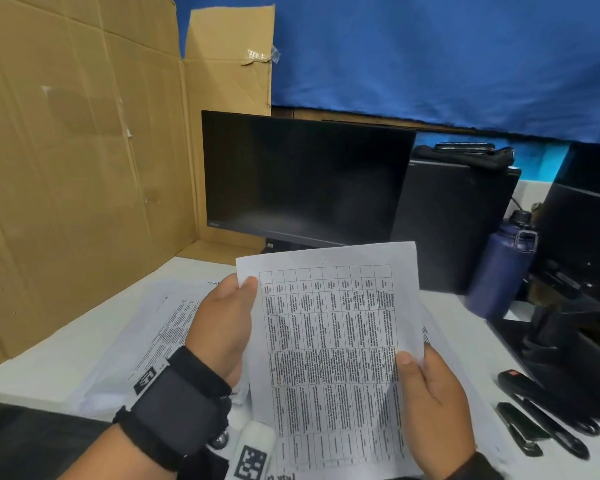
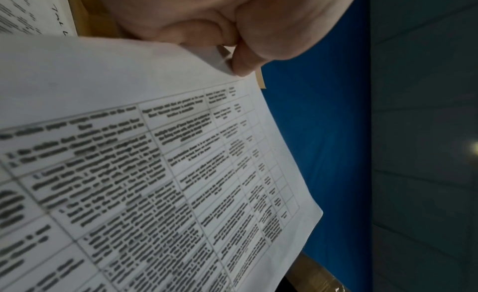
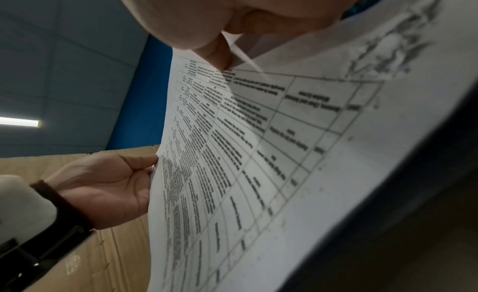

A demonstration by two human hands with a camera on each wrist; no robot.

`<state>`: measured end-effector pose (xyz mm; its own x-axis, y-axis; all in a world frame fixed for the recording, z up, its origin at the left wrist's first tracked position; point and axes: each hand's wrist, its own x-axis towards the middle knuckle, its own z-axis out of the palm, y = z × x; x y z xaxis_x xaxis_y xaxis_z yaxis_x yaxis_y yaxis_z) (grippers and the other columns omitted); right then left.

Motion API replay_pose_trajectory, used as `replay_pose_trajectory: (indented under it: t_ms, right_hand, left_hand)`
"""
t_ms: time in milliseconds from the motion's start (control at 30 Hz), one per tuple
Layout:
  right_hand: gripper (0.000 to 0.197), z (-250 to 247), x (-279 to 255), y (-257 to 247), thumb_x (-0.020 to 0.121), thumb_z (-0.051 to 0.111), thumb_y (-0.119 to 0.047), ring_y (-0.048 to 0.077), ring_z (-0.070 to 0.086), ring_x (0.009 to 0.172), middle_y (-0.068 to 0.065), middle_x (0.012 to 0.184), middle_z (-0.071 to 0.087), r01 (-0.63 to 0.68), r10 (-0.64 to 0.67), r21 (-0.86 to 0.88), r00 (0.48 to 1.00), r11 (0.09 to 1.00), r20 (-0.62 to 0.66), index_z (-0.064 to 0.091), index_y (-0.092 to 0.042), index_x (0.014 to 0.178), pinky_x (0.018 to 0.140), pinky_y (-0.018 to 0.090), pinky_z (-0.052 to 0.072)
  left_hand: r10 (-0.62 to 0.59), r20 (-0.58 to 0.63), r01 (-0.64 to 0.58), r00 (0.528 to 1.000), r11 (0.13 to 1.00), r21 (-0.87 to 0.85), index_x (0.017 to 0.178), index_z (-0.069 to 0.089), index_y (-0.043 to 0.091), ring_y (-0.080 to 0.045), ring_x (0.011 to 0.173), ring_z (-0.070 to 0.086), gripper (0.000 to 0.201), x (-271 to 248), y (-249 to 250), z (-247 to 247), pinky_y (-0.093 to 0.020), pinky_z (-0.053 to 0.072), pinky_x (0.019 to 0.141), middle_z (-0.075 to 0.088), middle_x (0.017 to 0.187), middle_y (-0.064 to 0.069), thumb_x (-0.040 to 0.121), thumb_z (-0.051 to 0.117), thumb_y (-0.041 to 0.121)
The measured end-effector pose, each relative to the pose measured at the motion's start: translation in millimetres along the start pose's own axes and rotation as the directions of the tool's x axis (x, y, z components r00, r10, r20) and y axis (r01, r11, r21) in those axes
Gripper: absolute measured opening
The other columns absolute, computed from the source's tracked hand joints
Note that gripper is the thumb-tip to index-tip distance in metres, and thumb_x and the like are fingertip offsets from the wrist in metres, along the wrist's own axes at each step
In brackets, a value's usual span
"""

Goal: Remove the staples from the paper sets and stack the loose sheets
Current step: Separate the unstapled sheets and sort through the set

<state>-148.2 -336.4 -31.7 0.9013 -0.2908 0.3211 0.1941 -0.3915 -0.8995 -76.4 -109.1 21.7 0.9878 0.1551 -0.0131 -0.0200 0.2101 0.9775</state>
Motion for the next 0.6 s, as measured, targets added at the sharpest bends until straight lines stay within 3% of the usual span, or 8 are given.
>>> replay_pose_trajectory:
  t_ms: [67, 167, 300, 400, 467, 500, 533, 600]
  right_hand:
    - [0.022, 1, 0, -1, 0.103, 0.044, -0.025, -0.019, 0.059, 0.088, -0.04, 0.091, 0.065, -0.008, 0.009, 0.004, 1.0, 1.0, -0.013, 0.061, -0.035, 0.094, 0.072, 0.014, 0.043]
    - [0.02, 4, 0, 3, 0.103, 0.045, -0.027, -0.009, 0.063, 0.087, -0.02, 0.09, 0.071, -0.008, 0.007, -0.014, 0.999, 1.0, -0.053, 0.063, -0.029, 0.094, 0.075, 0.021, 0.05]
    - [0.022, -2, 1, 6, 0.104, 0.045, -0.025, -0.006, 0.065, 0.093, -0.023, 0.097, 0.071, 0.004, -0.004, -0.013, 1.0, 1.0, 0.002, 0.066, -0.03, 0.102, 0.077, 0.013, 0.05]
    - [0.026, -24, 8, 5, 0.104, 0.044, -0.036, 0.004, 0.067, 0.095, -0.012, 0.099, 0.073, 0.011, -0.008, -0.014, 0.985, 1.0, 0.17, 0.068, -0.026, 0.102, 0.086, 0.028, 0.053]
    - [0.031, -54, 21, 14, 0.099, 0.041, -0.047, 0.015, 0.064, 0.094, -0.006, 0.094, 0.07, 0.093, -0.06, -0.211, 0.986, 0.973, 0.157, 0.063, -0.025, 0.094, 0.086, 0.037, 0.051]
    - [0.026, -73, 31, 22, 0.099, 0.043, -0.045, 0.019, 0.062, 0.097, -0.005, 0.097, 0.068, 0.108, -0.076, -0.405, 0.993, 0.908, 0.092, 0.062, -0.028, 0.094, 0.086, 0.039, 0.049]
    - [0.018, -94, 40, 33, 0.099, 0.046, -0.04, 0.023, 0.06, 0.102, -0.003, 0.105, 0.068, 0.066, -0.079, -0.621, 0.997, 0.781, 0.007, 0.062, -0.031, 0.1, 0.088, 0.04, 0.047]
    - [0.028, -134, 54, 58, 0.096, 0.051, -0.036, 0.032, 0.054, 0.114, 0.004, 0.124, 0.062, -0.178, 0.029, -0.869, 0.982, 0.462, -0.185, 0.059, -0.032, 0.122, 0.093, 0.044, 0.044]
  left_hand:
    - [-0.02, 0.02, 0.02, 1.0, 1.0, -0.003, 0.114, 0.07, 0.009, -0.031, 0.102, 0.076, 0.024, -1, 2, 0, -0.058, 0.053, 0.102, 0.081, 0.105, -0.008, 0.107, 0.051, 0.023]
    - [-0.033, 0.036, 0.032, 0.999, 0.999, 0.004, 0.11, 0.071, 0.01, -0.032, 0.101, 0.076, 0.022, -1, 4, -3, -0.056, 0.053, 0.102, 0.081, 0.104, -0.009, 0.107, 0.052, 0.021]
    - [0.036, 0.021, -0.037, 0.999, 0.997, 0.075, 0.103, 0.075, 0.024, -0.033, 0.103, 0.075, 0.019, -6, 5, -2, -0.062, 0.051, 0.103, 0.081, 0.105, -0.003, 0.102, 0.057, 0.031]
    - [0.105, -0.028, -0.1, 0.994, 0.987, 0.126, 0.087, 0.077, 0.03, -0.033, 0.101, 0.075, 0.021, -15, 14, 1, -0.064, 0.051, 0.101, 0.082, 0.099, 0.002, 0.085, 0.06, 0.042]
    - [0.144, -0.041, -0.134, 0.989, 0.974, 0.183, 0.082, 0.077, 0.034, -0.031, 0.099, 0.075, 0.02, -19, 22, 0, -0.062, 0.053, 0.1, 0.082, 0.095, 0.004, 0.081, 0.059, 0.045]
    - [0.167, -0.041, -0.154, 0.985, 0.963, 0.222, 0.082, 0.076, 0.035, -0.03, 0.097, 0.075, 0.02, -20, 24, 0, -0.058, 0.055, 0.098, 0.082, 0.092, 0.005, 0.083, 0.059, 0.045]
    - [0.187, -0.044, -0.168, 0.981, 0.947, 0.273, 0.082, 0.076, 0.034, -0.028, 0.094, 0.075, 0.02, -20, 25, -1, -0.053, 0.056, 0.094, 0.081, 0.089, 0.005, 0.087, 0.059, 0.045]
    - [0.21, -0.01, -0.189, 0.978, 0.9, 0.393, 0.086, 0.073, 0.027, -0.03, 0.091, 0.074, 0.028, -22, 25, -1, -0.054, 0.057, 0.089, 0.079, 0.088, -0.001, 0.088, 0.056, 0.048]
